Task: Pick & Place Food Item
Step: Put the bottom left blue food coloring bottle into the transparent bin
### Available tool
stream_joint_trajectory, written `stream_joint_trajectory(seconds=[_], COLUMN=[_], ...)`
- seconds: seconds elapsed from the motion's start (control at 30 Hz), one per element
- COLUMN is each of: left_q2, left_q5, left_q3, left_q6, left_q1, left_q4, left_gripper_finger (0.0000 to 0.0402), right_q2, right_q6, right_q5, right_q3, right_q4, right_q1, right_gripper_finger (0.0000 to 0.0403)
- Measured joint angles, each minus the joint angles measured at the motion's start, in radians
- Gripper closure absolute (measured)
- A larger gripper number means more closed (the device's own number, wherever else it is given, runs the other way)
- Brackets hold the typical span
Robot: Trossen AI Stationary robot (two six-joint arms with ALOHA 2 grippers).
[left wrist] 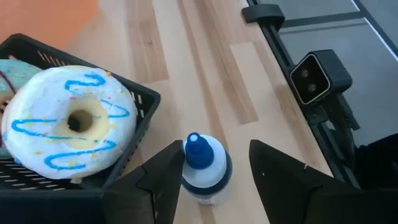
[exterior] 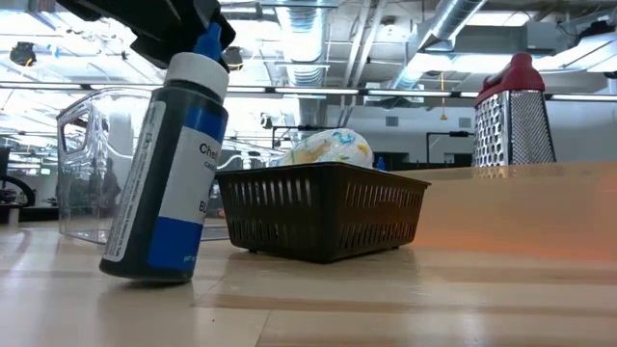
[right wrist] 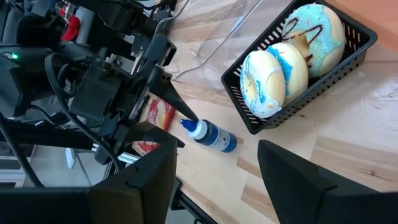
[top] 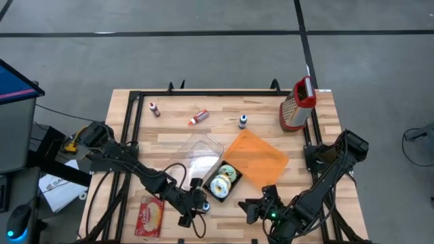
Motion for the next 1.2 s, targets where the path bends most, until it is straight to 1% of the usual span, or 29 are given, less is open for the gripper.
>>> stream_joint_trajectory(seconds=[0.1,0.2,0.33,0.53,0.67,0.83,0.87,0.97,1.0,1.07,1.2], left_q2=[0.000,0.002,0.004,0.005,0.002,-0.013,-0.014,-0.014,-0.011,-0.009,-0.006], left_q5=[-0.005,-0.005,0.008,-0.006,-0.004,0.005,0.024,0.107,0.133,0.145,0.157], left_q3=[0.000,-0.002,-0.004,-0.005,-0.004,-0.004,-0.003,-0.003,-0.003,-0.001,-0.003], left_q6=[0.000,-0.003,-0.008,-0.017,-0.029,-0.066,-0.087,-0.227,-0.270,-0.358,-0.567], left_q1=[0.003,0.002,-0.001,-0.007,-0.008,-0.008,-0.008,-0.007,-0.007,-0.012,-0.032], left_q4=[-0.003,-0.012,-0.007,-0.017,0.000,-0.007,-0.007,-0.061,-0.074,-0.077,-0.098], left_gripper_finger=[0.0223,0.0241,0.0292,0.0389,0.0400,0.0398,0.0396,0.0381,0.0372,0.0347,0.0278], right_q2=[0.000,0.000,0.000,0.000,0.000,0.000,0.000,0.000,0.000,0.000,0.000], right_q6=[0.000,0.000,0.000,0.001,0.007,0.009,0.009,0.010,0.010,0.010,0.010], right_q5=[0.000,0.000,0.000,0.000,0.000,0.000,0.000,0.000,0.000,0.000,0.000], right_q3=[0.000,0.000,0.000,0.000,0.000,0.000,0.000,0.000,0.000,0.000,0.000], right_q4=[0.007,0.008,0.010,0.015,0.015,0.016,0.019,0.034,0.036,0.038,0.043], right_q1=[0.000,0.000,0.000,0.000,0.000,0.000,0.000,0.000,0.000,0.000,0.000], right_gripper_finger=[0.0186,0.0186,0.0186,0.0186,0.0186,0.0186,0.0186,0.0186,0.0186,0.0186,0.0186])
